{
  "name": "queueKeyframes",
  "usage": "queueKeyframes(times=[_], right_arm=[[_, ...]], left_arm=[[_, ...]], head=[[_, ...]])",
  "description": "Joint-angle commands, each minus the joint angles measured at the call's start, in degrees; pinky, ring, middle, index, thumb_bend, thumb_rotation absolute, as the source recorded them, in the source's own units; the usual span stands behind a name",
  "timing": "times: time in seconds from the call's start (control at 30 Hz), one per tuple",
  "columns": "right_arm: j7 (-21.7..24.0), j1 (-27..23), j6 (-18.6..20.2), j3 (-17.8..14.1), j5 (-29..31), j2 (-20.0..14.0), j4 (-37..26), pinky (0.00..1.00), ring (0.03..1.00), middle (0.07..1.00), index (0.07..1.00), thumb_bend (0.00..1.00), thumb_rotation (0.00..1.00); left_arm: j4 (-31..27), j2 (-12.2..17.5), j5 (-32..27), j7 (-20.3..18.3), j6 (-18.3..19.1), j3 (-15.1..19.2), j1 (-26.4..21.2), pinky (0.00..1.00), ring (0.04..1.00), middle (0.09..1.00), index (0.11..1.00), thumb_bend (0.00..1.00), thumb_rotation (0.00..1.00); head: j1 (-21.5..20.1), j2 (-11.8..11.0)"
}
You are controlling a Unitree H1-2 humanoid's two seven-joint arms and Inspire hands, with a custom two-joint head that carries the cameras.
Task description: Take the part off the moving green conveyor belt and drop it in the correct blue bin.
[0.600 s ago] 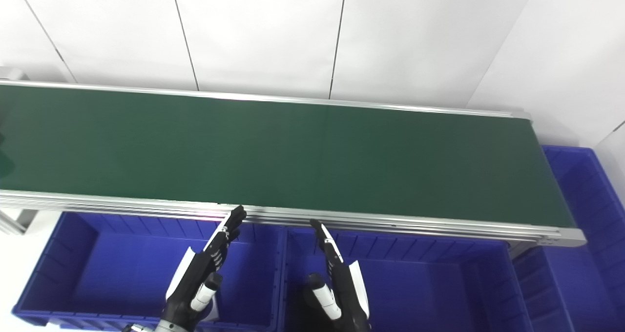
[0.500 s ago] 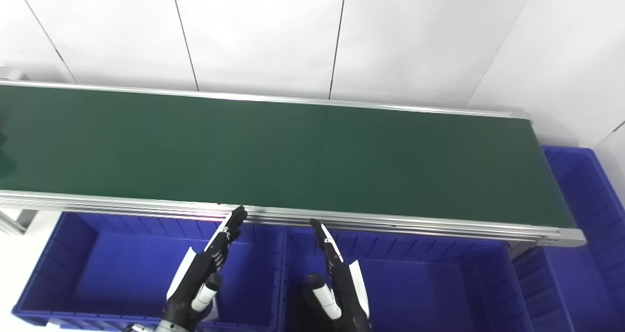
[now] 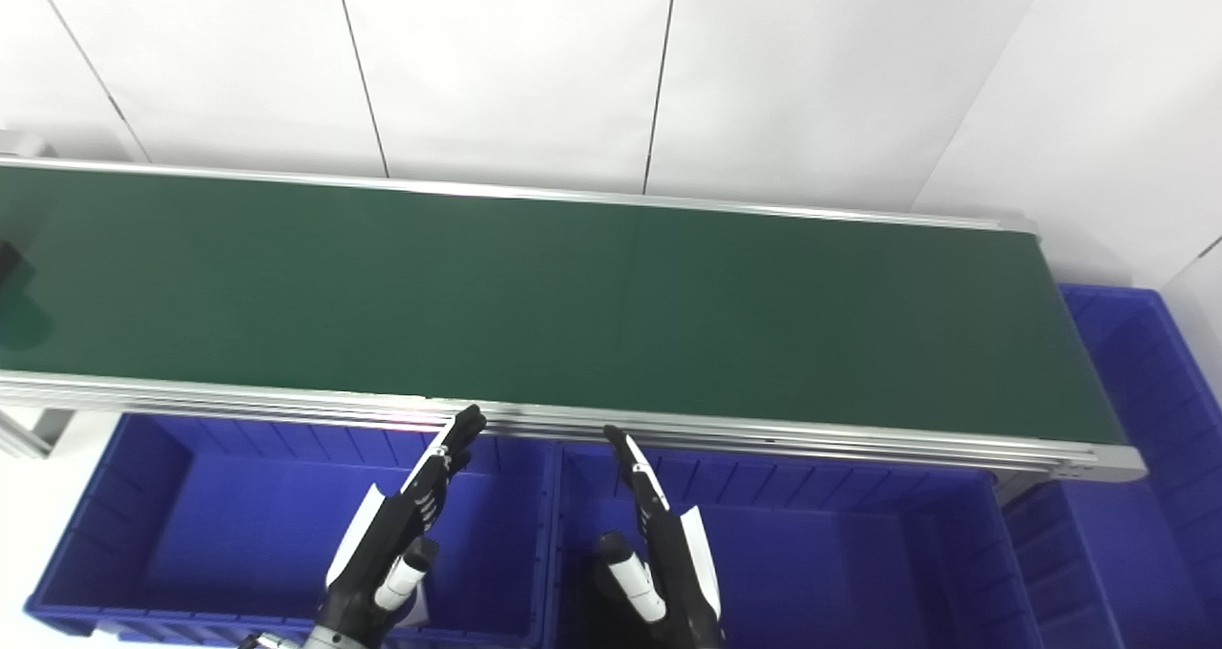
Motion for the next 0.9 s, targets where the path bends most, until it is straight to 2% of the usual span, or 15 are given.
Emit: queueKeyframes(times=[0.0,0.87], right_arm=[[-0.33,-0.4,-3.29,0.4,-0.19,0.71,-1.68,0.96,0.962,0.959,0.936,0.86,1.0],[-0.49,-0.73,-3.33,0.72,0.28,1.09,-1.39,0.94,0.94,0.952,0.931,0.85,1.0]], left_arm=[[-1.27,-0.12,0.28,0.47,-1.03,-0.04,-0.56,1.0,1.0,0.971,0.971,0.91,1.0],[-1.14,0.28,-0.34,0.07,-1.05,-0.17,-0.63,0.99,0.999,0.965,0.967,0.9,1.0]], head=[[0.08,0.05],[-0.25,0.1]])
